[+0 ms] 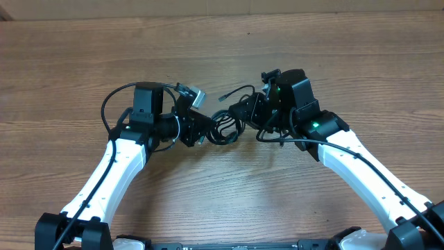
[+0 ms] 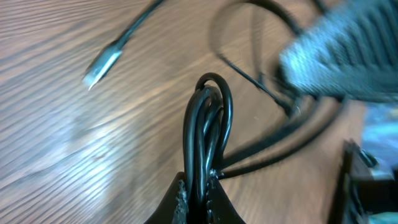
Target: Untangle cables
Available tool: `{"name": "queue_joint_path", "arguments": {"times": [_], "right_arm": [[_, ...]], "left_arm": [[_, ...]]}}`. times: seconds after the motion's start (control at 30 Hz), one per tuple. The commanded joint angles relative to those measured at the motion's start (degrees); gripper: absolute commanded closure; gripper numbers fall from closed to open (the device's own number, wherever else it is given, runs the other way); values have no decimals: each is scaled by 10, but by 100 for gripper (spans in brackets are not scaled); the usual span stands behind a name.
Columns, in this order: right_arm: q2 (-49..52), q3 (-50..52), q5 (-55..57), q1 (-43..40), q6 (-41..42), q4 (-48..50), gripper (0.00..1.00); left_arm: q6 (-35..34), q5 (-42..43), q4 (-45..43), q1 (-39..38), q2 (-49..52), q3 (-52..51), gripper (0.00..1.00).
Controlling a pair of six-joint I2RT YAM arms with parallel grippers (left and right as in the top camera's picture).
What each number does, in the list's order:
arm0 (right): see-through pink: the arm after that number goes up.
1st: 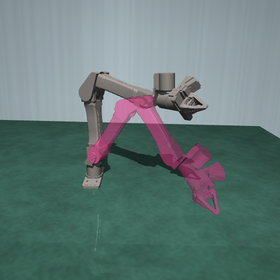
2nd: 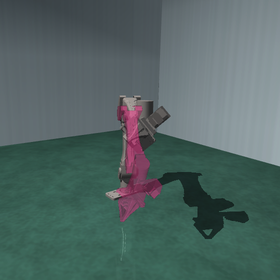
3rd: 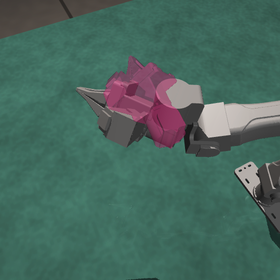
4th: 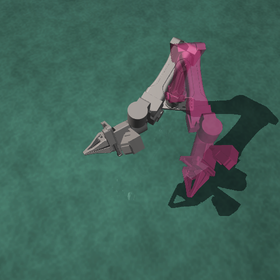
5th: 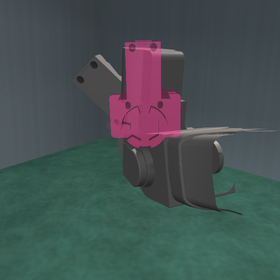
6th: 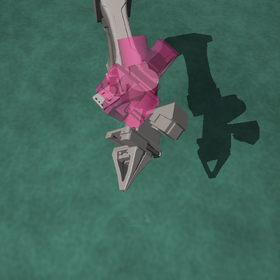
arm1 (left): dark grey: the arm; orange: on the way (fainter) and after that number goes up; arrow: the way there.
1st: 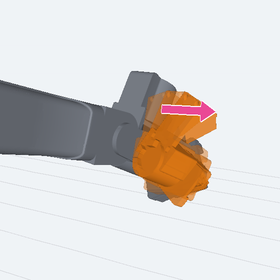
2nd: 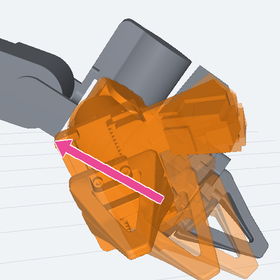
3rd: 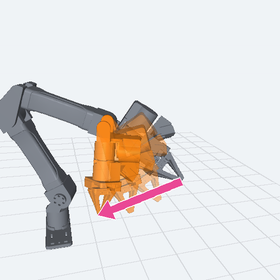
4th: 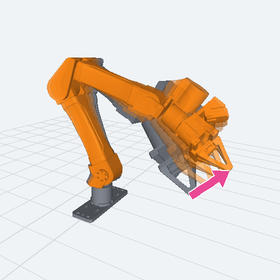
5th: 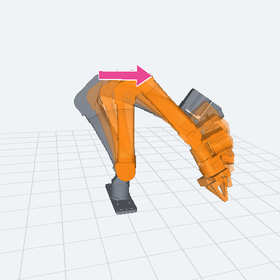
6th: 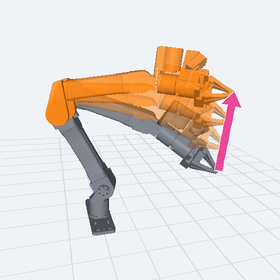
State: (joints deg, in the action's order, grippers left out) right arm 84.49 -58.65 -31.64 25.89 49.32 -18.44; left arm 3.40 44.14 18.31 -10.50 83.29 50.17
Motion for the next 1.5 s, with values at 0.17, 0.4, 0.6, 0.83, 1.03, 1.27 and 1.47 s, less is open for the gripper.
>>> {"name": "queue_joint_path", "arguments": {"times": [0.17,0.4,0.6,0.83,1.03,1.27,1.47], "right_arm": [[-11,-4,45,-2,-25,-132,96],[-11,-3,216,-2,-24,-225,96],[-11,-3,335,-4,-9,-287,96],[-11,-3,396,-9,1,-308,96],[-11,-3,404,-16,7,-313,96],[-11,-3,229,-15,-34,-187,96],[-11,-3,102,-15,-46,-95,88]], "left_arm": [[-212,-115,-101,0,0,-6,95],[-252,-111,-136,0,0,-6,96],[-214,-107,-135,7,0,-6,96],[-186,-87,-135,41,0,-6,96],[-248,-87,-134,93,0,-6,96],[-231,27,-146,80,0,-6,96],[-183,84,-156,15,0,-6,96]]}}
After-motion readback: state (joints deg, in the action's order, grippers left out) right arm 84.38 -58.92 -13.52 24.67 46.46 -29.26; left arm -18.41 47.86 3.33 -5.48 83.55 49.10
